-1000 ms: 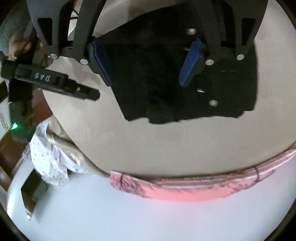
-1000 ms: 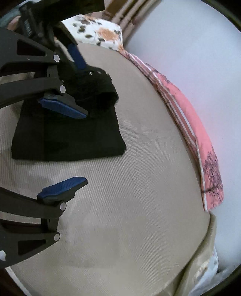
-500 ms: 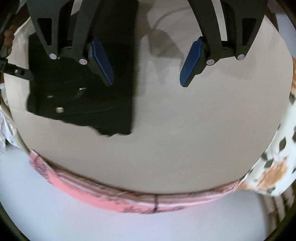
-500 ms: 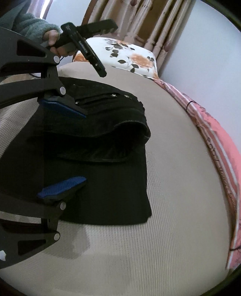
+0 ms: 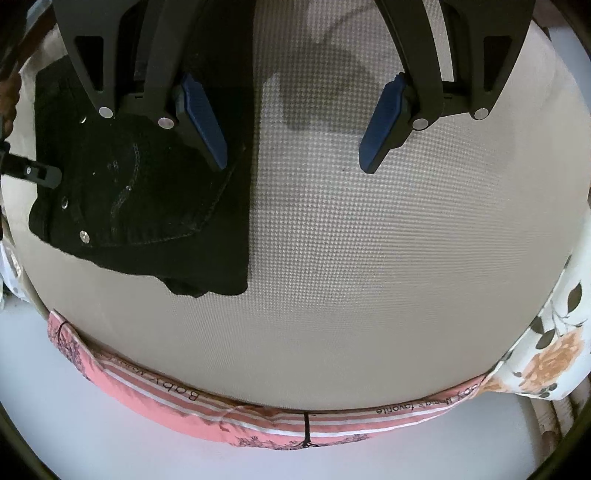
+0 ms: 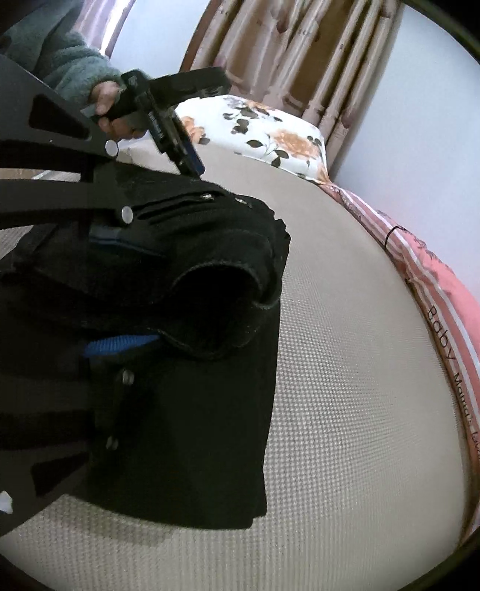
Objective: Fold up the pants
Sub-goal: 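Grasp the folded edge of the pants with the right gripper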
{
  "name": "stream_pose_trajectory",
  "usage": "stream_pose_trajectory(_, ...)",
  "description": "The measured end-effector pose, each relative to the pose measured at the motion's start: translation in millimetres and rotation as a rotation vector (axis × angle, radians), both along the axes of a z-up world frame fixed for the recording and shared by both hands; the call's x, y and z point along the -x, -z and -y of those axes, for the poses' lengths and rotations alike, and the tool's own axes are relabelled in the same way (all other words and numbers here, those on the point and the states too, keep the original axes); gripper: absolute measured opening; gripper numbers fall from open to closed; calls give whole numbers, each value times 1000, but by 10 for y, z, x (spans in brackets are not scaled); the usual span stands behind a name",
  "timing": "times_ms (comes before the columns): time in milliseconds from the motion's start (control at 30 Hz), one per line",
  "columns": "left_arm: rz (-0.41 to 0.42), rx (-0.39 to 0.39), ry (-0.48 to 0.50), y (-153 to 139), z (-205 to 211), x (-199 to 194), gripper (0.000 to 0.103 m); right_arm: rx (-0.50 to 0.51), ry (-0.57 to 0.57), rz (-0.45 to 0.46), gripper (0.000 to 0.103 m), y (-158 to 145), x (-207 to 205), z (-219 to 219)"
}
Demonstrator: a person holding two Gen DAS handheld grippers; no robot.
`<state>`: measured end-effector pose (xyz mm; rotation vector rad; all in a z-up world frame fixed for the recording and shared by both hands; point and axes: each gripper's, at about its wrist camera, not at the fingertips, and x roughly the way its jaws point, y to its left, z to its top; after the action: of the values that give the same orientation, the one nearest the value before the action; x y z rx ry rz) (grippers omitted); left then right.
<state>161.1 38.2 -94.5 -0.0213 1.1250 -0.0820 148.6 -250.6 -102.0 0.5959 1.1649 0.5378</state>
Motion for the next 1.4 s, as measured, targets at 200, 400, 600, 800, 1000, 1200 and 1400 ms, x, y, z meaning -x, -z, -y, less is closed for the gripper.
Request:
stream_pose_trajectory(200,4,15,-6,-52,6,-17,74,-5,79,38,8,-339,195,4)
stream_pose_trajectory(400,31,55,13,-234,95,-34,74,42,158,101,8,-735,420,187)
stream_pose_trajectory(600,21,50,71,-249,335,-51,74,104,256,14,8,-460,555,557)
stream_pose_trajectory(800,0,-19,130,-50,485,-67,74,178,270,-31,15,-244,497,527)
stream_pose_trajectory(1000,6,-42,149,-25,530,-42,74,251,283,-14,34,-434,580,504)
stream_pose_trajectory(1200,9,-16,186,-86,535,147,74,231,243,-18,33,-529,840,441)
stream_pose_trajectory(1400,12,-18,208,-93,572,381,74,244,237,-26,8,-448,1004,326)
